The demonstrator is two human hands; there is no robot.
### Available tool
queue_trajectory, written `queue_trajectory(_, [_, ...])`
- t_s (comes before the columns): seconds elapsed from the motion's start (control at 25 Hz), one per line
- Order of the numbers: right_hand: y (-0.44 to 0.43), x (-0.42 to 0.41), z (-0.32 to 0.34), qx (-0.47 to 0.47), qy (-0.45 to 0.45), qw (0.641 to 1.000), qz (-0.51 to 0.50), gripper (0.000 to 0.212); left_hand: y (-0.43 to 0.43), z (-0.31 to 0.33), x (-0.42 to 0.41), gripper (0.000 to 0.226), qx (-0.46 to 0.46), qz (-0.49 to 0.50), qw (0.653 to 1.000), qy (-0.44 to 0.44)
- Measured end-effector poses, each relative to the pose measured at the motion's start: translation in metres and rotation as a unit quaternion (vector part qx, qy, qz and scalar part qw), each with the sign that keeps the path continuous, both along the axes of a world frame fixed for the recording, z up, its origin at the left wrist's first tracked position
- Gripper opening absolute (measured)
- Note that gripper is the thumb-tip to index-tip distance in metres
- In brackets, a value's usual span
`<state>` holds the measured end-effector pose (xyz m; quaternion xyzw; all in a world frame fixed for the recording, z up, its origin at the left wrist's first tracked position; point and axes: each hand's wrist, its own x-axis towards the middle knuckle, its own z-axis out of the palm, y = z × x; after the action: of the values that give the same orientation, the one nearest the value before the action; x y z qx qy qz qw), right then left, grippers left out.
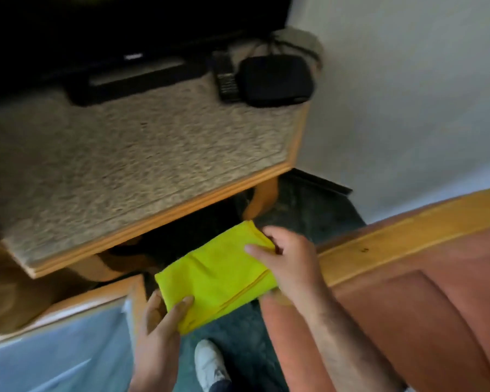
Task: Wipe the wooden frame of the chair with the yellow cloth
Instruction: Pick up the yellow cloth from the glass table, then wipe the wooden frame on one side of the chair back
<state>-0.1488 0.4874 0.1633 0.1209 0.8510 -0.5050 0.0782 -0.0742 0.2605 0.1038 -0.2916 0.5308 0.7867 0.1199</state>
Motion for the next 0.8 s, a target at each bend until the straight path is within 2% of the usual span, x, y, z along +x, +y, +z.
queue_trajectory(0.08, [0.053, -0.003, 0.026, 0.004, 0.006, 1.0, -0.03, 0.02, 0.035, 0.027, -0.021, 0.033, 0.037, -0.046, 0.997, 0.044])
queue_trajectory(0.16, [0.116, 0.004, 0.051, 0.017, 0.029, 0.996, -0.081, 0.03, 0.083, 0.048, -0.034, 0.026, 0.027, -0.124, 0.99, 0.066])
queue_trajectory(0.24, [0.163, 0.012, 0.065, 0.066, 0.067, 0.988, -0.12, 0.034, 0.125, 0.061, -0.039, 0.026, -0.07, -0.202, 0.974, 0.076])
queue_trajectory(0.32, [0.194, 0.017, 0.068, 0.149, 0.084, 0.977, -0.126, 0.028, 0.163, 0.063, -0.041, 0.023, -0.21, -0.267, 0.937, 0.077])
queue_trajectory(0.4, [0.213, 0.017, 0.058, 0.228, 0.069, 0.966, -0.104, 0.03, 0.195, 0.059, -0.043, 0.029, -0.325, -0.286, 0.898, 0.08])
queue_trajectory(0.48, [0.224, 0.015, 0.043, 0.262, 0.018, 0.962, -0.075, 0.035, 0.215, 0.054, -0.049, 0.031, -0.395, -0.314, 0.861, 0.069])
queue_trajectory(0.56, [0.228, 0.014, 0.026, 0.281, -0.021, 0.959, -0.03, 0.036, 0.225, 0.048, -0.056, 0.035, -0.46, -0.372, 0.805, 0.051])
queue_trajectory(0.64, [0.233, 0.02, 0.011, 0.339, 0.035, 0.94, 0.003, 0.041, 0.233, 0.042, -0.061, 0.037, -0.543, -0.406, 0.729, 0.092])
queue_trajectory(0.68, [0.237, 0.023, 0.005, 0.375, 0.088, 0.923, 0.007, 0.047, 0.233, 0.042, -0.061, 0.045, -0.585, -0.402, 0.691, 0.139])
queue_trajectory(0.72, [0.243, 0.024, 0.001, 0.401, 0.14, 0.905, 0.001, 0.051, 0.234, 0.042, -0.062, 0.065, -0.612, -0.397, 0.652, 0.208])
queue_trajectory(0.76, [0.251, 0.023, -0.003, 0.414, 0.176, 0.893, -0.011, 0.051, 0.237, 0.04, -0.065, 0.08, -0.605, -0.403, 0.613, 0.309])
queue_trajectory(0.8, [0.262, 0.019, -0.003, 0.425, 0.192, 0.884, -0.025, 0.05, 0.246, 0.041, -0.069, 0.085, -0.577, -0.424, 0.57, 0.403])
